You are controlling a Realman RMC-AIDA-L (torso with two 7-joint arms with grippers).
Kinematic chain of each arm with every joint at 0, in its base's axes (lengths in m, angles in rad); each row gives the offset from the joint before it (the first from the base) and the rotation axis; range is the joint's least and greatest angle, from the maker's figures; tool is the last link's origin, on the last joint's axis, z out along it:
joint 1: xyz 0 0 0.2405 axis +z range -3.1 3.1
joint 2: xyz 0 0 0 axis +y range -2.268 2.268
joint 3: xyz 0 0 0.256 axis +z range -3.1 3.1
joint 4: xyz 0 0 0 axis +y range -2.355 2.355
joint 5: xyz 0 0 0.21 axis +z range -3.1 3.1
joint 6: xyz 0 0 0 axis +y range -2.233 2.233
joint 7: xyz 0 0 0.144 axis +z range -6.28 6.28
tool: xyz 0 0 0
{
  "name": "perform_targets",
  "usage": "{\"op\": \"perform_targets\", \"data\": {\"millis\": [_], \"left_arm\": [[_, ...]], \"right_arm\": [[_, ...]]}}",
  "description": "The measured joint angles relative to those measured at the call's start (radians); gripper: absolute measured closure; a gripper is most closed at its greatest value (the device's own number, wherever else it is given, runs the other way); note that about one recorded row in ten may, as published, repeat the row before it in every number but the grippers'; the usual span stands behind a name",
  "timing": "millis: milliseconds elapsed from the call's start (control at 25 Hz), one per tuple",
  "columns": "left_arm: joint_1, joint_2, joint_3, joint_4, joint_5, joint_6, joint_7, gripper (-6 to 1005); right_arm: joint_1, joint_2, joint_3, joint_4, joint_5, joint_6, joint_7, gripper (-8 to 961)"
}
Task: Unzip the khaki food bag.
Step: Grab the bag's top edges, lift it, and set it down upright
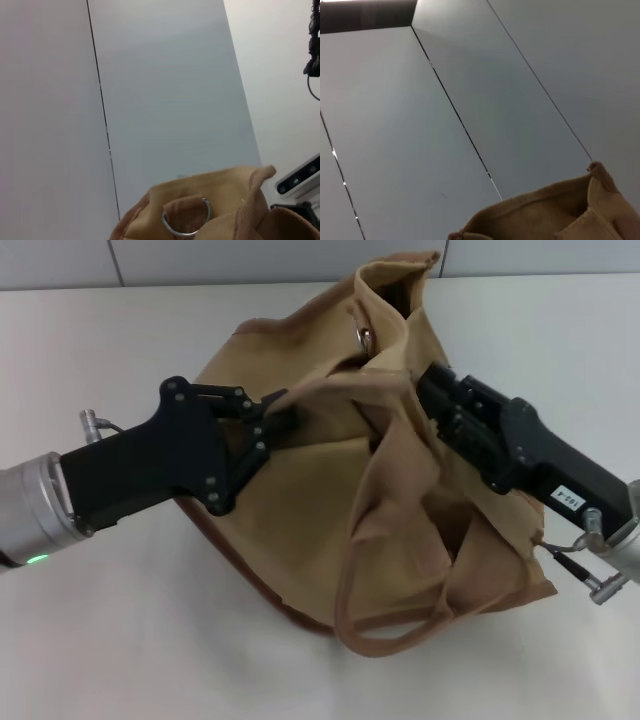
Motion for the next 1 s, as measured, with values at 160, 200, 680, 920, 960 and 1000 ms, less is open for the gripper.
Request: {"op": "perform_targets", "data": {"millis": [160,200,680,920,960,1000], "left_arm": [[-0.024,-0.001,0.01,-0.044,0.002,-0.006,0.045,943],[-0.028,-0.001,0.011,-0.05,0.004,-0.011,0.05,943],[-0.036,-0.001,0.009,-0.066,0.001,-0.06,0.074,942],[-0.036,-0.001,0.007,-0.066,0.001,-0.067,0.076,941],[-0.036,-0.001,0.005,-0.066,0.0,-0.064,0.076,941],[-0.036,0.0,0.005,-0.066,0.0,-0.064,0.076,941]], "right_arm": [[0.009,0.0,0.0,0.014,-0.013,0.013,0.011,549],[0.01,0.0,0.0,0.015,-0.016,0.014,0.021,548],[0.0,-0.007,-0.001,-0.089,-0.054,0.014,0.412,547],[0.005,-0.009,0.0,-0.168,-0.128,0.005,0.608,547],[0.007,-0.009,-0.001,-0.177,-0.133,-0.001,0.632,549],[0.007,-0.01,-0.001,-0.185,-0.136,-0.013,0.655,551]]}}
